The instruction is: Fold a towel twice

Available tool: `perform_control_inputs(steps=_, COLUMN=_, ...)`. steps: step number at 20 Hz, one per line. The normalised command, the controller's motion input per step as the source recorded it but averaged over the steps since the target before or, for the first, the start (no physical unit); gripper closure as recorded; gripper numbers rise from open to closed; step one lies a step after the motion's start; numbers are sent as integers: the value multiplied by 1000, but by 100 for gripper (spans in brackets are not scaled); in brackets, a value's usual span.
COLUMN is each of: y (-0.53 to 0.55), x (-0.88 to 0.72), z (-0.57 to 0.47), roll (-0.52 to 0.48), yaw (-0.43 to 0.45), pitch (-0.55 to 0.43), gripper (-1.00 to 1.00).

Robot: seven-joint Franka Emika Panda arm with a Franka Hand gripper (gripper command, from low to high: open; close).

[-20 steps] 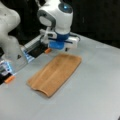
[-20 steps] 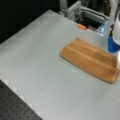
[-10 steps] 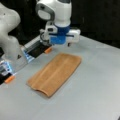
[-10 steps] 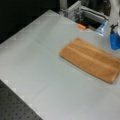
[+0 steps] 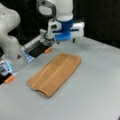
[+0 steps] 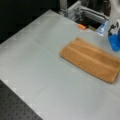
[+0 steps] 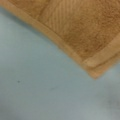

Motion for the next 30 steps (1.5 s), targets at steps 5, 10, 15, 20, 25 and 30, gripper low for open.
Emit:
perform_control_inputs(steps=5, y=249, x=716, z=237, roll=-257, yaw=291, pitch=188, gripper=-100)
perform_control_inputs(steps=10, y=116, x=455, z=97, roll=-249, yaw=232, pitch=231, gripper=-100)
perform_control_inputs(steps=15, y=40, x=351, z=-103, roll=-337, yaw=174, pitch=265, gripper=-100)
perform_control_inputs(steps=20, y=61, x=277, z=-126, roll=-356, yaw=158, pitch=249, gripper=-100)
perform_control_inputs(steps=25, y=159, x=239, z=-115, roll=-266, yaw=126, pitch=134, gripper=-100)
perform_control_inputs(steps=30, y=215, x=216, z=-174, roll=-200, yaw=80, pitch=48, gripper=-100)
